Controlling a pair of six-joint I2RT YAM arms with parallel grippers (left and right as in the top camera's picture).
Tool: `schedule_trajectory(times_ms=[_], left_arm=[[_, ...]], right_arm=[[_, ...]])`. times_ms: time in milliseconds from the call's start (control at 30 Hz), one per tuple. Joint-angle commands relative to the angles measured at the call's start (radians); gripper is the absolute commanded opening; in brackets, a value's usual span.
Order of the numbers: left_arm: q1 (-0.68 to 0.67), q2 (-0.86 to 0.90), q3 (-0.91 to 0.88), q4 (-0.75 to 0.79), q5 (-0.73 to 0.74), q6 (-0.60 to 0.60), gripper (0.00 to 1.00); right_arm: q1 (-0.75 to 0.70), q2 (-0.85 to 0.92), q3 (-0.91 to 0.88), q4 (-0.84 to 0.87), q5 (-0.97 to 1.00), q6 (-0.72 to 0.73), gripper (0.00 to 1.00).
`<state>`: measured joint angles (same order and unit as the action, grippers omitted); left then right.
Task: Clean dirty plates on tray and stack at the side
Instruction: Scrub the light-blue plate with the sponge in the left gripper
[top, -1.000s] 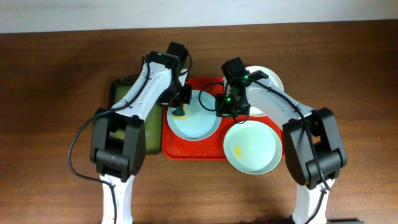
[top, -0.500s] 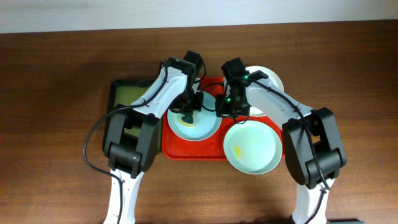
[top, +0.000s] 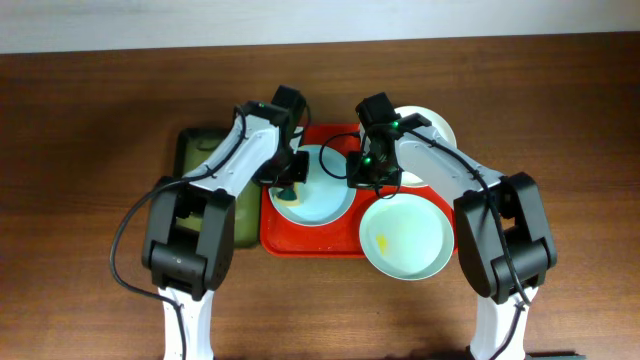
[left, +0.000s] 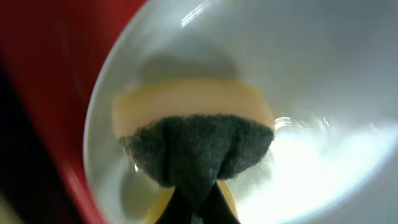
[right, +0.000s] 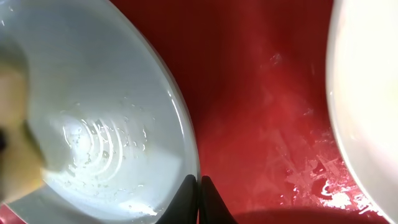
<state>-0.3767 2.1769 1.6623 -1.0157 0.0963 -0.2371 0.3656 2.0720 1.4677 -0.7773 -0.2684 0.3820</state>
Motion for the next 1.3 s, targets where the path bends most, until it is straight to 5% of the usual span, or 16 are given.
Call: schedule_trajectory(times_ms=[0,167,467,800,1100,1200,1267], left_arm=[[0.000,0.000,-0.088,0.045,-0.021,-0.080,0.00],[-0.006,-0.002,-0.122,0.106,0.343,-0.008,0.00],[0.024,-0.119,0.034,0.008,0.011,-0.009,0.00],[0.009,-0.105,-0.266,0.298,0.034,-0.024,0.00],[-0.060,-0.061,-0.287,0.358,0.443,-0.024,0.00],[-0.024,-0.095,-0.202,0.276,0.404,-0.023,0.00],[0.024,-0.163,-0.090,0.138,0.188,-0.012,0.00]], right_arm=[[0.009,0.013,-0.006,-0.001,-0.008,-0.003,0.04],[0.009,0.013,-0.006,-0.002,-0.008,-0.003,0.04],[0.009,0.013,-0.006,-0.003,-0.008,-0.007,0.04],[0.009,0.013,-0.006,-0.003,-0.008,-0.007,0.04],[0.009,0.013,-0.006,-0.003,-0.008,-0.007,0.04],[0.009,0.013,-0.006,-0.003,-0.008,-0.007,0.04],[0.009,0.013,-0.006,-0.003,-0.008,-0.007,0.10]])
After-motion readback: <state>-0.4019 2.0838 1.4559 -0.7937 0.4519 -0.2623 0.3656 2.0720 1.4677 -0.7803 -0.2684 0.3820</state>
